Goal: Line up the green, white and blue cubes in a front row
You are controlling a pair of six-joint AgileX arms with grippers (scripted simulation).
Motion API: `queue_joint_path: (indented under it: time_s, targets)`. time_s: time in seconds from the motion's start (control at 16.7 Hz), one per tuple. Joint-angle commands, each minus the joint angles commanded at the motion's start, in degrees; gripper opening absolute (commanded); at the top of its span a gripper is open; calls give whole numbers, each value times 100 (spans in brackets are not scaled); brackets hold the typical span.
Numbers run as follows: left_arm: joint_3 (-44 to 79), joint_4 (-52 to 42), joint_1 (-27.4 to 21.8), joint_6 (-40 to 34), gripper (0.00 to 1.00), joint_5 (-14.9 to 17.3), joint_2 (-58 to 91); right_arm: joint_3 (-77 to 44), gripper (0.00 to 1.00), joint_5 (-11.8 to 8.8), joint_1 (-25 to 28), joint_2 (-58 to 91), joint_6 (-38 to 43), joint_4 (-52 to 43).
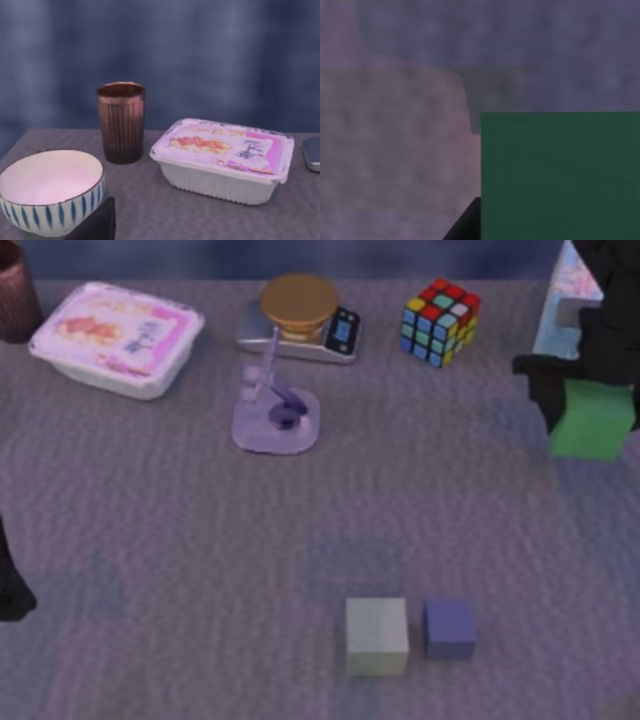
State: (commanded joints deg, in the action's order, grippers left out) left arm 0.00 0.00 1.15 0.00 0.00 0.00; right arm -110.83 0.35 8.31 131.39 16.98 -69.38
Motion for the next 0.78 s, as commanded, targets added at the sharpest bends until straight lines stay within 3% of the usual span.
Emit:
queue_joint_path:
  time_s: [0.42,0.6,0.78]
  targets:
    - [0,0,0,0,100,0,0,-140,0,1,51,-20,85,-146]
    - [0,0,0,0,100,0,0,-371,0,8,626,98,618,-276]
    - [0,0,0,0,100,0,0,-669,0,17,1655,237,1474,-466]
